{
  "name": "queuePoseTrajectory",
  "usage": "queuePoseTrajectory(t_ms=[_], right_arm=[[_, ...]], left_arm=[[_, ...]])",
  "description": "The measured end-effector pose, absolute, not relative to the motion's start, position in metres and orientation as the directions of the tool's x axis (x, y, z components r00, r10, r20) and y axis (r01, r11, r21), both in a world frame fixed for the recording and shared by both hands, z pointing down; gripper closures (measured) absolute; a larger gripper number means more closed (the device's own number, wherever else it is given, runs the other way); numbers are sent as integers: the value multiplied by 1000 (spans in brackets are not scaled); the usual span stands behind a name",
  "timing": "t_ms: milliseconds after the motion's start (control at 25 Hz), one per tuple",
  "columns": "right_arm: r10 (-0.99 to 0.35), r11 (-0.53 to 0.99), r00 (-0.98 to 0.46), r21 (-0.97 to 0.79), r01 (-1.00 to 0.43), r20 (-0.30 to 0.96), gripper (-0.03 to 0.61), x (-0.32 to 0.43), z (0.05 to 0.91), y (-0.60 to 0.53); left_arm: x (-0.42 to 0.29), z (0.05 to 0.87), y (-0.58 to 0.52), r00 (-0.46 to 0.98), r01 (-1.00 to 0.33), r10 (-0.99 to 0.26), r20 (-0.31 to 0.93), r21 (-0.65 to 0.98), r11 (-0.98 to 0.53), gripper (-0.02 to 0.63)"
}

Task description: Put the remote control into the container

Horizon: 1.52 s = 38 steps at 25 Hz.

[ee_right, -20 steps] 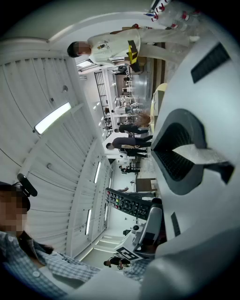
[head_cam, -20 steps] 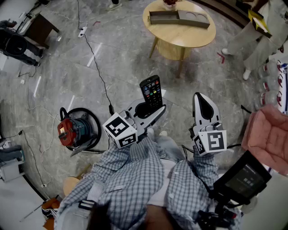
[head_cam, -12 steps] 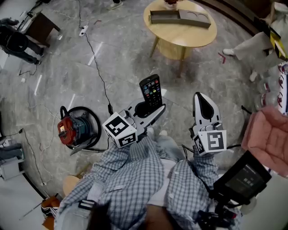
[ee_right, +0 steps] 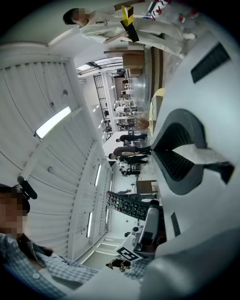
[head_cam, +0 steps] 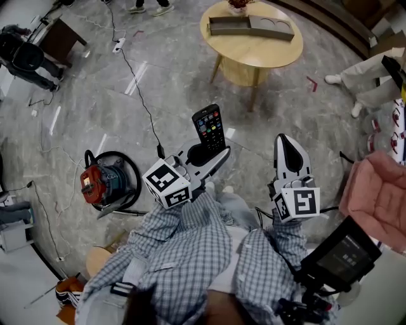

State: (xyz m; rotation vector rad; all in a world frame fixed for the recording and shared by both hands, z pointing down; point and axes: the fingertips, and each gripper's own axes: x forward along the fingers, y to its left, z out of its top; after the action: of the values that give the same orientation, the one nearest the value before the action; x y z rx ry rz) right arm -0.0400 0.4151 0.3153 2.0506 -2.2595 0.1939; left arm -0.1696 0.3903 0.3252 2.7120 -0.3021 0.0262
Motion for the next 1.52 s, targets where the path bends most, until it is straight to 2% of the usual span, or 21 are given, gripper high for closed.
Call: queuePoseTrajectory(t_ms=[280, 800, 1200, 1520], right_arm=[[-989, 51, -57, -48, -998, 136, 572, -3, 317, 425], [-987, 67, -74, -55, -996, 142, 572, 2, 323, 447], [-981, 66, -69, -27, -997, 182, 572, 11, 326, 423], [-978, 105, -105, -10, -994, 178, 572, 7, 321, 367]], left_arm=[[-138, 323, 395, 978, -209, -196, 74, 385, -899, 502], [-129, 319, 415, 976, -216, -208, 62, 382, -899, 502], [-109, 321, 381, 982, -182, -186, 31, 413, -892, 502], [-113, 315, 317, 969, -223, -247, 5, 440, -870, 502]])
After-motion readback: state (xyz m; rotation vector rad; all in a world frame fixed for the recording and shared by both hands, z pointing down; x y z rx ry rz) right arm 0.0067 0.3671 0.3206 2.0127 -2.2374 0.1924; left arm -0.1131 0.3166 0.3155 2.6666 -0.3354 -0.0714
